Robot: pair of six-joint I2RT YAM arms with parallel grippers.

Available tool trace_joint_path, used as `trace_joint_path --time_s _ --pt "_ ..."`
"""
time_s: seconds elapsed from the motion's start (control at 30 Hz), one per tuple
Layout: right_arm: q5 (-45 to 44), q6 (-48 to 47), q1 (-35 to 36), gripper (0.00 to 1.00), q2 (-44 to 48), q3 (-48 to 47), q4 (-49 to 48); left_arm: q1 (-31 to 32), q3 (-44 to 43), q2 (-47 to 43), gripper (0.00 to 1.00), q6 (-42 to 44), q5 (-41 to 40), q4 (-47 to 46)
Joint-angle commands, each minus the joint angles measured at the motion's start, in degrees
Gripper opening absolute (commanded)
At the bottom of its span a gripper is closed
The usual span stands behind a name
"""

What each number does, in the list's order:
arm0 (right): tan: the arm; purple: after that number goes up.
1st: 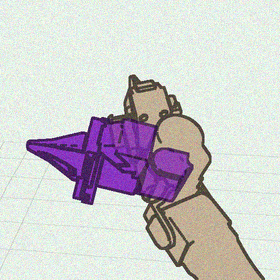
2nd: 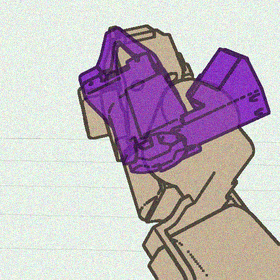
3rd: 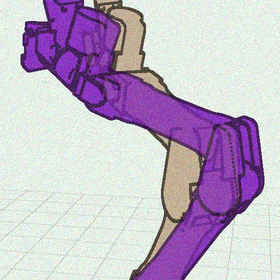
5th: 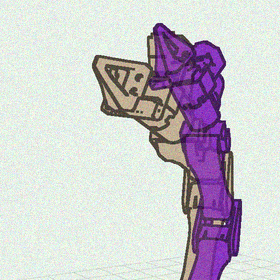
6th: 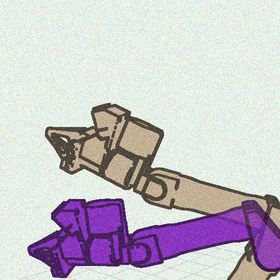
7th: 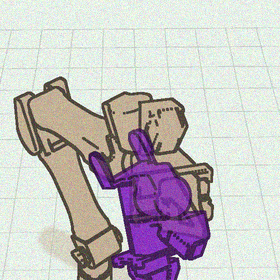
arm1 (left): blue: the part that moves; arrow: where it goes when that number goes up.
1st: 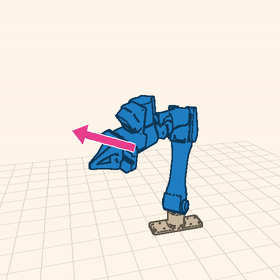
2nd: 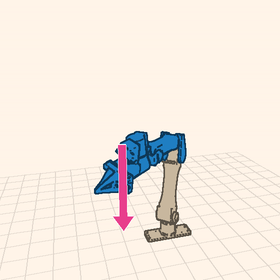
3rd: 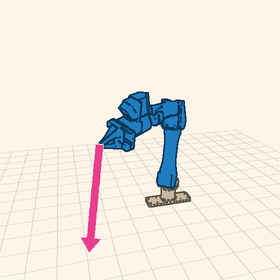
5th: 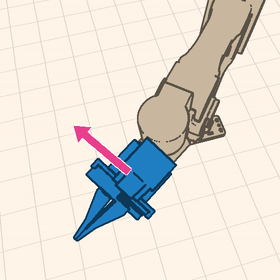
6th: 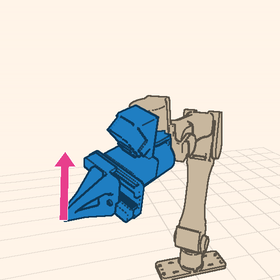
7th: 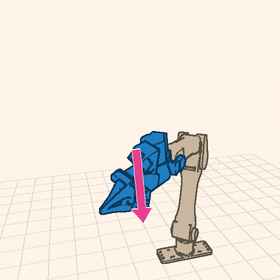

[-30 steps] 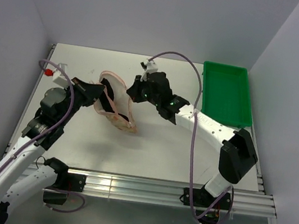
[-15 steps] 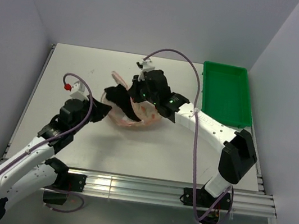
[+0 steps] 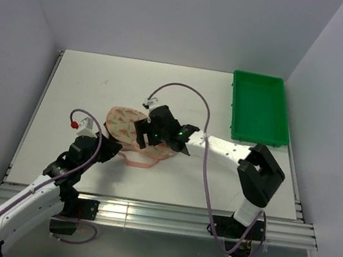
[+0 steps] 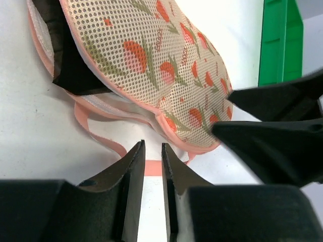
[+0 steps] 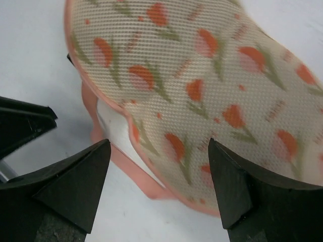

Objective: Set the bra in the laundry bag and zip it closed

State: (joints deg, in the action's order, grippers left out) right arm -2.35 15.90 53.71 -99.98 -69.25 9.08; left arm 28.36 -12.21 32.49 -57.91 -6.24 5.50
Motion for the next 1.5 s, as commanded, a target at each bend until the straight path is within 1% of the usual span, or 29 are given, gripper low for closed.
trace_joint_path --time_s 0.0,0.03,0.07,0.1,0.13,0.17,0.2,0.23,0.3,0.37,0.4,0.47,0.5,0.53,0.63,0.73,0.77,0.9,0.97,1.03,1.07,1.1,1.17,1.2,1.23,1.27,1.3,1.33,1.47 --pt "-1.2 7.8 -3.4 0.85 10.8 7.5 -6.2 0.2 -1.9 0.9 0.27 -0.1 1.2 -0.6" --pt "-1.5 9.7 -4.0 0.85 12.5 10.6 -7.8 0.2 -2.0 1.2 0.30 0.3 1.7 0.0" --pt "-1.5 14.6 -5.4 0.85 15.8 13.7 -9.2 0.2 -2.5 1.3 0.39 0.8 1.7 0.7" --pt "-1.3 17.4 -6.1 0.85 17.6 20.4 -14.2 0.2 -3.7 1.2 0.44 1.5 1.3 1.9" --pt "-1.2 20.0 -6.6 0.85 20.9 24.2 -16.7 0.4 -4.6 0.8 0.47 3.4 -0.4 4.4" --pt "-1.3 25.1 -7.1 0.84 22.4 27.8 -19.4 0.5 -5.5 -0.5 0.53 4.4 -1.3 5.3" --pt "-3.8 27.5 -7.6 0.82 24.0 34.3 -23.8 0.6 -7.1 -1.1 0.54 5.6 -2.1 5.7" --pt "-5.3 29.3 -7.7 0.81 25.3 37.0 -25.2 0.8 -7.9 -1.6 0.53 7.8 -2.5 5.8" --pt "-6.5 33.7 -8.5 0.79 27.4 41.9 -28.7 1.5 -10.5 -0.6 0.50 9.0 -2.7 5.2" --pt "-5.6 36.1 -9.6 0.79 27.4 43.9 -30.9 3.6 -11.4 2.9 0.45 9.5 -1.2 1.8" --pt "-3.6 36.6 -11.1 0.78 27.0 44.9 -32.6 4.9 -11.7 4.1 0.43 9.4 -0.9 0.1" --pt "-0.4 37.8 -12.9 0.78 25.5 45.9 -35.6 10.5 -12.1 8.4 0.40 9.1 -1.8 -3.5" --pt "1.3 38.0 -13.9 0.79 24.6 46.6 -39.5 12.5 -12.6 10.1 0.38 9.1 -3.8 -6.3" --pt "4.7 38.2 -15.6 0.79 22.7 46.6 -40.6 16.3 -13.2 12.1 0.35 9.4 -4.6 -7.7" --pt "8.0 39.1 -17.8 0.78 20.1 47.2 -46.3 22.4 -16.1 21.3 0.27 10.4 -7.6 -10.4" --pt "9.3 39.7 -18.4 0.75 17.5 46.3 -48.5 25.9 -18.2 26.0 0.25 11.1 -8.5 -13.2" --pt "9.2 40.2 -18.7 0.73 16.7 46.0 -48.6 26.6 -18.9 29.1 0.24 11.2 -8.4 -14.2" --pt "10.2 42.7 -20.6 0.63 11.8 45.5 -52.1 28.9 -22.7 37.3 0.23 12.1 -7.5 -16.5" --pt "10.2 43.6 -21.3 0.61 10.8 45.2 -52.8 30.7 -25.2 41.6 0.22 12.6 -7.9 -16.8" --pt "9.7 43.8 -21.3 0.50 10.1 45.1 -53.0 32.2 -26.7 45.1 0.22 13.3 -8.6 -16.9" --pt "9.8 43.9 -21.3 0.37 10.0 45.4 -54.1 32.5 -27.7 46.1 0.22 13.3 -9.3 -16.8" --pt "10.0 44.0 -21.2 0.31 10.0 45.8 -55.0 32.7 -28.0 47.0 0.21 13.3 -9.7 -16.9" --pt "10.3 44.3 -21.2 0.15 9.8 46.7 -56.6 33.0 -28.6 49.5 0.22 13.1 -10.8 -17.0" --pt "10.3 44.3 -21.1 0.12 9.9 47.2 -57.2 33.2 -28.6 50.1 0.22 12.7 -11.2 -17.0" --pt "10.4 44.5 -21.1 0.10 10.0 47.6 -57.7 33.3 -28.4 51.1 0.24 12.6 -11.6 -17.2" --pt "10.7 44.7 -21.0 0.05 10.0 48.5 -58.7 33.4 -28.3 51.5 0.26 12.4 -12.7 -17.3" --pt "11.1 44.8 -21.0 0.02 10.2 48.9 -59.2 33.5 -28.3 51.9 0.29 12.0 -13.0 -17.3" --pt "11.3 45.3 -20.8 0.01 10.2 49.4 -59.5 33.6 -28.3 52.4 0.34 11.9 -13.3 -17.3" --pt "10.6 45.9 -19.7 0.00 11.7 51.8 -60.6 34.9 -28.8 53.0 0.39 11.9 -18.1 -15.9"
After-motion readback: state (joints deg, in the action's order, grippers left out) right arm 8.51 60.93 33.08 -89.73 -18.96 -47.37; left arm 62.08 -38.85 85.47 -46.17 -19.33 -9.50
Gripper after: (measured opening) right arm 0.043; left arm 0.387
